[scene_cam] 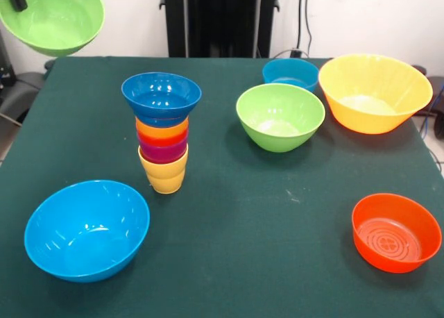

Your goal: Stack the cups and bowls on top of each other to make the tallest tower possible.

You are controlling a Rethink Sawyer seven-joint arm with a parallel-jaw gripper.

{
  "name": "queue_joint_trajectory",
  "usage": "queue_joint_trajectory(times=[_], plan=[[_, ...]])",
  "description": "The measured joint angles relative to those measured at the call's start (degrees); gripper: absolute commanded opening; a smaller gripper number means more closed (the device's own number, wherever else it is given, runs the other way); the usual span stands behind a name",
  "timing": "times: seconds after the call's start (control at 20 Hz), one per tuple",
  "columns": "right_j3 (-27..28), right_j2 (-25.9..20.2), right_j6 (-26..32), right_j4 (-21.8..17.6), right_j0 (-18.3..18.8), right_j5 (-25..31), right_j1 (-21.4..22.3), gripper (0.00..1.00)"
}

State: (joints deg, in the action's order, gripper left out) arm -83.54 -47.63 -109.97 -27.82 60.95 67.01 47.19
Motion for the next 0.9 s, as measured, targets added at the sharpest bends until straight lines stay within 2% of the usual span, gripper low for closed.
queue_joint_trajectory(times=[0.9], plan=[[-0.2, -0.4, 0.0, 4.7, -2.0, 0.0, 2.1, 0.00]])
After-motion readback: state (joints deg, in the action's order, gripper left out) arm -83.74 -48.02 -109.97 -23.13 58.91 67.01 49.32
